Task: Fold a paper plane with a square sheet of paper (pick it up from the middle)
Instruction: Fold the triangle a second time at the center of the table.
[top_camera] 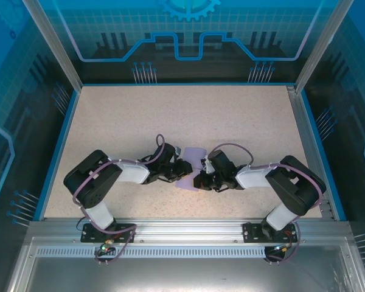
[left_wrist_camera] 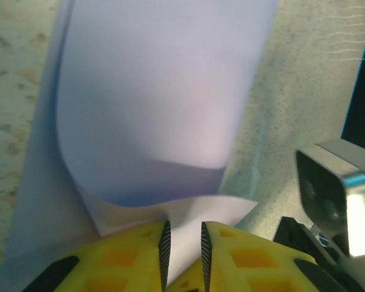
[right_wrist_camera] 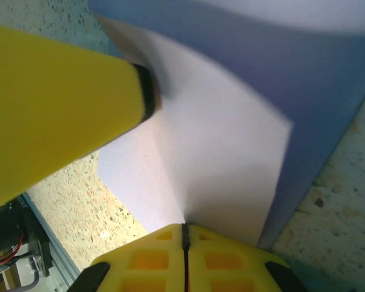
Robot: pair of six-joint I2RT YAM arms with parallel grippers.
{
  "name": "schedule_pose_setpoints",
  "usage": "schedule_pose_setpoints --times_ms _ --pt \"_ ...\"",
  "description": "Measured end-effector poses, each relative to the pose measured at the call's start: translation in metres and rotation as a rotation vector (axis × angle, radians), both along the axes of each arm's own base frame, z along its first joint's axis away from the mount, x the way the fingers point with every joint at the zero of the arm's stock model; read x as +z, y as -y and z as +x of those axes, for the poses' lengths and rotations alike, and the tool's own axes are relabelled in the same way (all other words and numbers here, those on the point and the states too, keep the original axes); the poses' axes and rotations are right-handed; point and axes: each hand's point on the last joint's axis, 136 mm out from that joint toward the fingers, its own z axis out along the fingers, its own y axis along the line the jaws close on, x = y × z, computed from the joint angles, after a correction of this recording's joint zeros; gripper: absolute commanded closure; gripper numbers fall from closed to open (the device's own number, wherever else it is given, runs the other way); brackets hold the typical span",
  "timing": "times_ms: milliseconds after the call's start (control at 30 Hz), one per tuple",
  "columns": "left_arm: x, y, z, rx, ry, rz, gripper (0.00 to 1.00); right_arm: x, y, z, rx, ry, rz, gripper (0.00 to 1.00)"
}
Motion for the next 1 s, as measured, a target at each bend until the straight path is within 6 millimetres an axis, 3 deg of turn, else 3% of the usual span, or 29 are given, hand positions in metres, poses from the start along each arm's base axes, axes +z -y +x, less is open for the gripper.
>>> schedule_pose_setpoints --times_ms 233,467,1000 --pt "0.006 0.001 0.001 -0.014 0.03 -0.004 0.75 0.0 -0.001 0.0 0.009 -0.012 0.003 0.93" --pt "-0.015 -0.007 0.001 0.009 -0.006 0.053 0.78 -0.001 -0.001 0.0 0.016 -0.011 0.003 0.98" --pt "-0.015 -0.002 0.01 0.012 0.003 0.027 0.79 0.0 0.006 0.001 0.032 0.024 -0.039 1.0"
